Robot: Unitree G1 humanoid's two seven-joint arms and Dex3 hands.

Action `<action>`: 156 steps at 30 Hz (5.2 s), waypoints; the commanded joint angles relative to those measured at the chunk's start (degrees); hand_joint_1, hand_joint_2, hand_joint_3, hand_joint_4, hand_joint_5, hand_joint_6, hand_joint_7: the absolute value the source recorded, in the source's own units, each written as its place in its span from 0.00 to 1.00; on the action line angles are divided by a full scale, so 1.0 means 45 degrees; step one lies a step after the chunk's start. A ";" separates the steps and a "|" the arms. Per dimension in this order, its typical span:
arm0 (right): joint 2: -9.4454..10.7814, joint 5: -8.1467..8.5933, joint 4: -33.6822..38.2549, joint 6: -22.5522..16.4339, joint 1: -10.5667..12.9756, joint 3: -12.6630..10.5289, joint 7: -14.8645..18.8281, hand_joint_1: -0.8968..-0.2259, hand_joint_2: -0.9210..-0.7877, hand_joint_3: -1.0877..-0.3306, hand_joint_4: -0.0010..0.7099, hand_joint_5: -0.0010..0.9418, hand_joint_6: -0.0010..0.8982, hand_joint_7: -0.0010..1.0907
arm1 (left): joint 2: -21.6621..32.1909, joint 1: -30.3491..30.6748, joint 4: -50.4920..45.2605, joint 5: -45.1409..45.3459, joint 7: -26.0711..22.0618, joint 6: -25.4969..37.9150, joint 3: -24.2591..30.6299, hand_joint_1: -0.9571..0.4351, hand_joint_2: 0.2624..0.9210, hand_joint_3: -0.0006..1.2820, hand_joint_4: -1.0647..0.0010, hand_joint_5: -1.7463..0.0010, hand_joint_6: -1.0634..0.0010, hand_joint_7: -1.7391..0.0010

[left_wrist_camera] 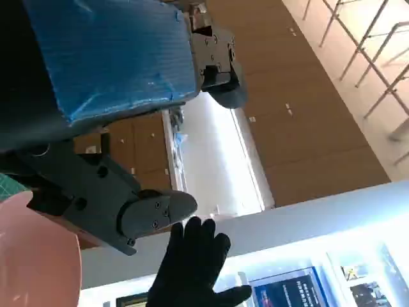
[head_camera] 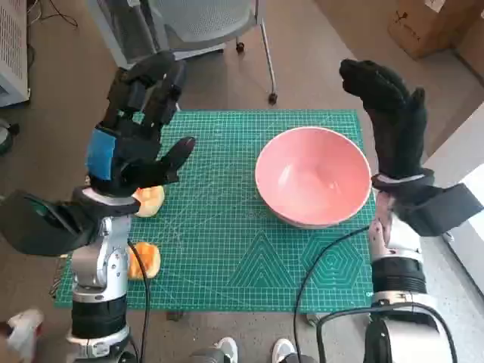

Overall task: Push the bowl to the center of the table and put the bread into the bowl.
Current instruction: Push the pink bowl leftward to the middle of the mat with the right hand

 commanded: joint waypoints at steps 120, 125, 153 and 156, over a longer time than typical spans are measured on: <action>0.0393 -0.2053 0.6199 0.5659 -0.0322 -0.0796 -0.3695 0.60 0.00 0.56 0.49 0.01 0.55 0.01 | 0.0180 0.1154 -0.0656 0.0281 0.0526 -0.0315 0.0310 0.45 0.74 0.32 0.89 0.86 1.00 0.52; 0.0700 -0.2172 0.6129 0.5597 -0.0522 -0.0600 -0.3659 0.62 0.00 0.54 0.50 0.01 0.54 0.01 | 0.0182 0.1272 -0.0643 0.0257 0.0506 -0.0457 0.0356 0.45 0.78 0.29 0.88 0.88 1.00 0.53; 0.1631 -0.2126 0.6190 0.5969 -0.1361 -0.0323 -0.3205 0.61 0.00 0.54 0.49 0.01 0.54 0.01 | 0.0259 0.1635 -0.0895 0.0378 0.0790 -0.0584 0.0486 0.44 0.94 0.14 0.82 0.95 0.99 0.55; 0.1694 -0.2152 0.6210 0.6014 -0.1402 -0.0297 -0.3246 0.59 0.00 0.56 0.50 0.01 0.55 0.01 | 0.0262 0.1630 -0.0846 0.0387 0.0787 -0.0611 0.0483 0.44 0.95 0.13 0.81 0.95 0.99 0.55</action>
